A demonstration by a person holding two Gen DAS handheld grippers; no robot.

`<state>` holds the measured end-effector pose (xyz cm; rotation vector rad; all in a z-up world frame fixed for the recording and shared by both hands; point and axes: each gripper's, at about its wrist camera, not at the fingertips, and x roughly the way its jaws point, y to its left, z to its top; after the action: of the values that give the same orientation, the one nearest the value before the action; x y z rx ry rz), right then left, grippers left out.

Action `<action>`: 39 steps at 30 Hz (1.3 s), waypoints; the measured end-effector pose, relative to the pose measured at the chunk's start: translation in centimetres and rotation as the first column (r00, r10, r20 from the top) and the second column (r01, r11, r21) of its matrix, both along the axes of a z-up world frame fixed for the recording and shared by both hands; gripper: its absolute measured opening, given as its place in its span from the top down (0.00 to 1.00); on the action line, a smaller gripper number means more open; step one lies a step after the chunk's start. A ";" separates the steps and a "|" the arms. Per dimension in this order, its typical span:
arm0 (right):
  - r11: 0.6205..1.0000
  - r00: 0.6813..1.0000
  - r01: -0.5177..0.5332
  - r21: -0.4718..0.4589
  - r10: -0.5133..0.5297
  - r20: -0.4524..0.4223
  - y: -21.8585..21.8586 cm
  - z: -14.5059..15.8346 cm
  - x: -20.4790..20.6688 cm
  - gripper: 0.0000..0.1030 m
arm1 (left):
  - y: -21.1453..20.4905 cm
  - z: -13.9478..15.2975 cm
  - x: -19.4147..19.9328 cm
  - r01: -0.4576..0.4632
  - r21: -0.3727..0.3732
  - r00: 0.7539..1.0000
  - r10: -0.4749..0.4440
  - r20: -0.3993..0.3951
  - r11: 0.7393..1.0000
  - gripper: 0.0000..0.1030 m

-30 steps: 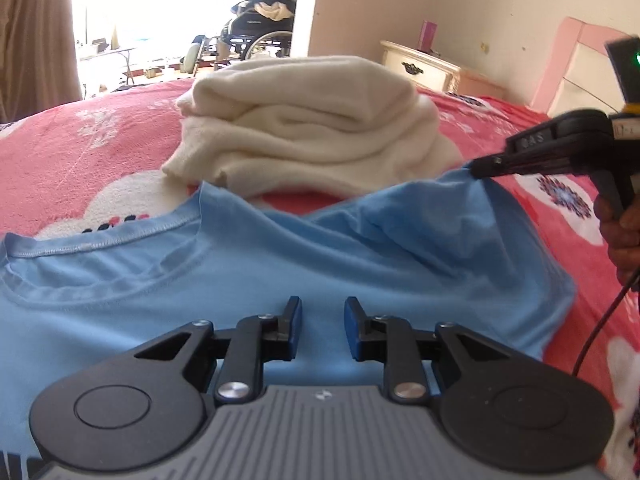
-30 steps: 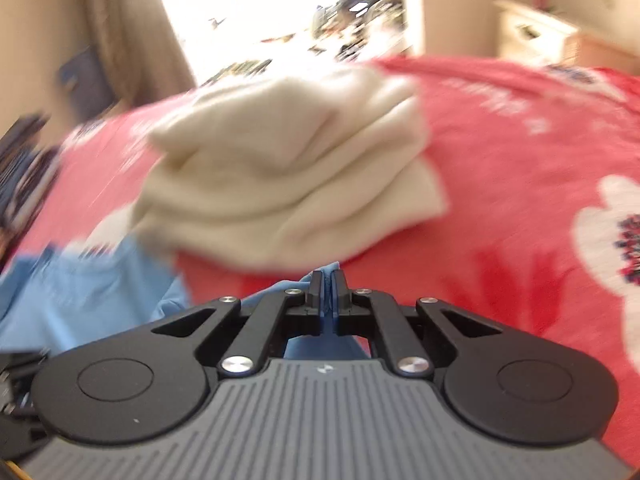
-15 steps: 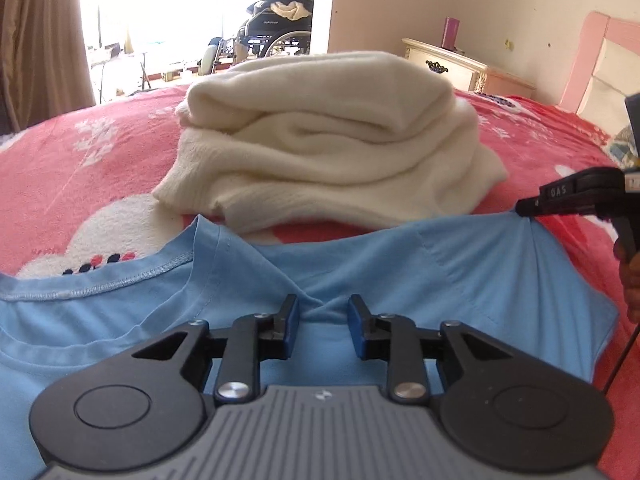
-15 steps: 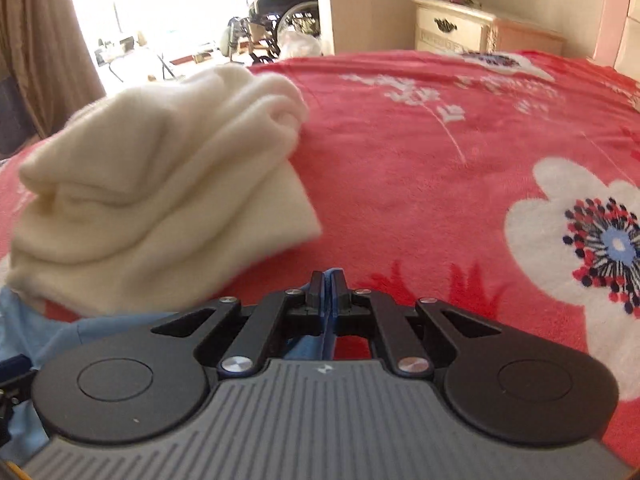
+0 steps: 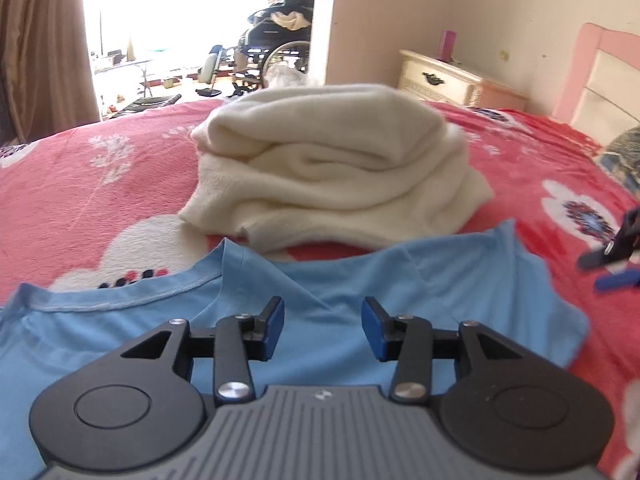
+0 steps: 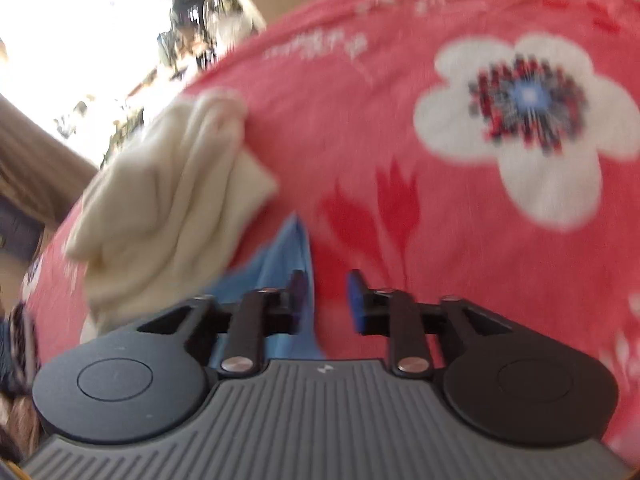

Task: Fold clothes
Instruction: 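Grasp the T-shirt hem with the right gripper and pull it flat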

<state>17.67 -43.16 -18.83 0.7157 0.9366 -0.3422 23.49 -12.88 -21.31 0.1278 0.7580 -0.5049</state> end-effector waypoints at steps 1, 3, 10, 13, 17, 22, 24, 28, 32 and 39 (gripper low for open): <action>1.000 1.000 -0.001 0.027 0.002 -0.027 0.3 -0.2 -0.6 0.54 | 0.4 0.5 -0.8 0.011 0.004 1.000 -0.011 -0.002 1.000 0.56; 0.996 0.997 -0.001 0.088 0.008 -0.079 1.2 -1.0 -1.4 0.54 | 1.2 1.3 -2.9 0.046 0.015 0.999 -0.045 -0.025 0.999 0.56; 0.981 0.996 0.064 0.182 -0.051 -0.076 1.5 -3.9 -2.2 0.58 | 3.5 2.0 -13.9 0.228 -0.040 0.963 -0.232 -0.139 0.973 0.56; 0.992 0.999 0.045 0.115 -0.043 -0.015 1.4 -3.6 -2.1 0.93 | 3.7 1.1 -18.2 0.257 -0.035 0.949 -0.259 -0.179 0.966 0.56; 0.993 0.999 -0.026 -0.111 0.028 0.017 2.4 -2.6 -1.9 0.94 | 5.0 0.1 -21.1 0.211 -0.063 0.937 -0.221 -0.271 0.975 0.56; 0.971 0.996 -0.087 -0.223 0.082 -0.034 3.4 -2.1 -2.3 0.68 | 7.8 1.6 -22.4 0.158 -0.057 0.939 -0.168 -0.299 0.986 0.56; 0.973 0.997 -0.082 -0.215 0.082 -0.007 3.6 -0.5 -4.1 0.53 | 8.9 2.4 -23.0 0.157 -0.058 0.938 -0.167 -0.304 0.986 0.56; 0.971 0.980 -0.192 -0.140 0.197 0.026 5.5 3.2 -9.3 0.48 | 10.1 3.1 -25.5 0.213 -0.030 0.926 -0.211 -0.312 0.977 0.55; 0.939 0.939 -0.344 -0.019 0.344 -0.026 8.2 4.1 -16.2 0.47 | 10.6 2.6 -29.1 0.252 -0.001 0.917 -0.239 -0.318 0.968 0.55; 0.904 0.896 -0.420 0.078 0.427 -0.119 11.9 -0.9 -27.0 0.53 | 11.2 1.1 -34.3 0.264 0.075 0.916 -0.226 -0.330 0.962 0.55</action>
<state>-9.32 -31.27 -19.72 0.5185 1.2035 0.0217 -10.86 -1.67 -20.24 0.2585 1.0982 -0.7317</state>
